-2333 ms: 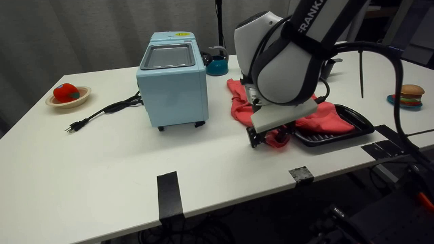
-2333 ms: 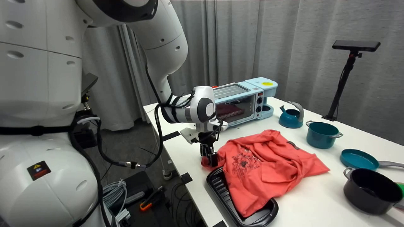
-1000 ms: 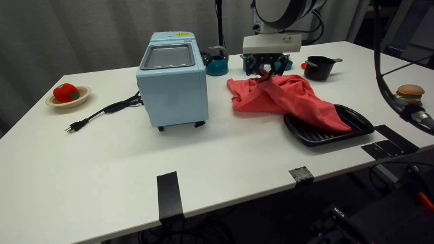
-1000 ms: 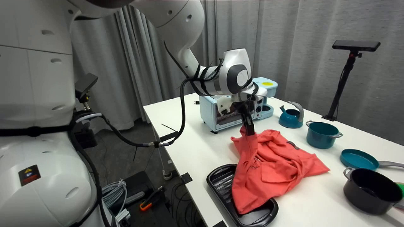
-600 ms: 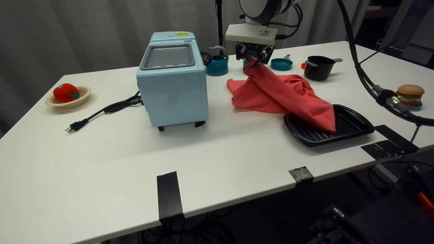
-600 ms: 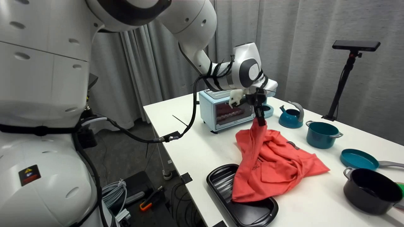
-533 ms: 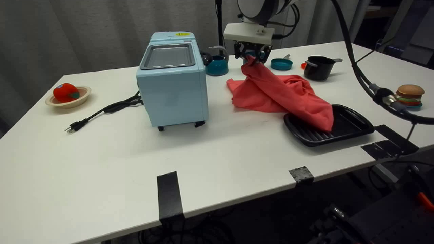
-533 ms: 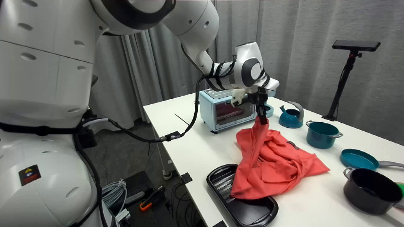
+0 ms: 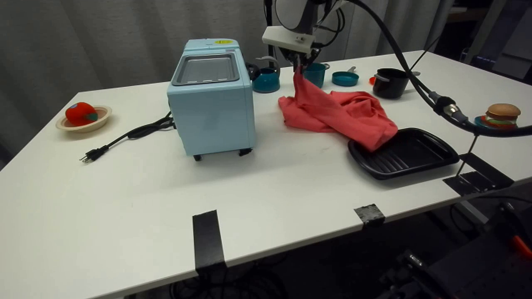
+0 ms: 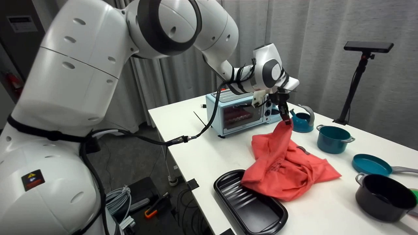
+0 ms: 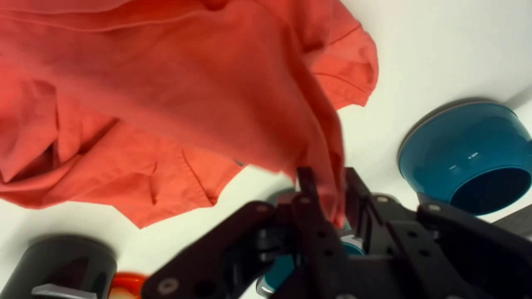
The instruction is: Fold the sweatshirt
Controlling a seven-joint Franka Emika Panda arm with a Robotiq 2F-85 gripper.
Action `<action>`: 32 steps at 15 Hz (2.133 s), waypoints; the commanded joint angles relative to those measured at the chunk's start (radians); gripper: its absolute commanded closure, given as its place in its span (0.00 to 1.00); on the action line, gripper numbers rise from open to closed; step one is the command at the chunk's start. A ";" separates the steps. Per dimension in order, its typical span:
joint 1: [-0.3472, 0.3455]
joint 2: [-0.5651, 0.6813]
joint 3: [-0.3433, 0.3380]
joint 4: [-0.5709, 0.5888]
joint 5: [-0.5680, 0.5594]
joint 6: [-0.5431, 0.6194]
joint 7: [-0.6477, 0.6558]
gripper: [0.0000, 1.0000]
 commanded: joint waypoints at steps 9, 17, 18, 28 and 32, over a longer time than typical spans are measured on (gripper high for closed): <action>-0.062 -0.154 0.095 -0.218 0.101 -0.112 -0.275 0.00; -0.088 -0.311 0.095 -0.453 0.090 -0.259 -0.558 0.00; -0.092 -0.320 0.094 -0.480 0.090 -0.250 -0.579 0.00; -0.128 -0.338 0.046 -0.653 0.049 -0.215 -0.656 0.00; -0.153 -0.328 0.038 -0.680 0.072 -0.168 -0.679 0.00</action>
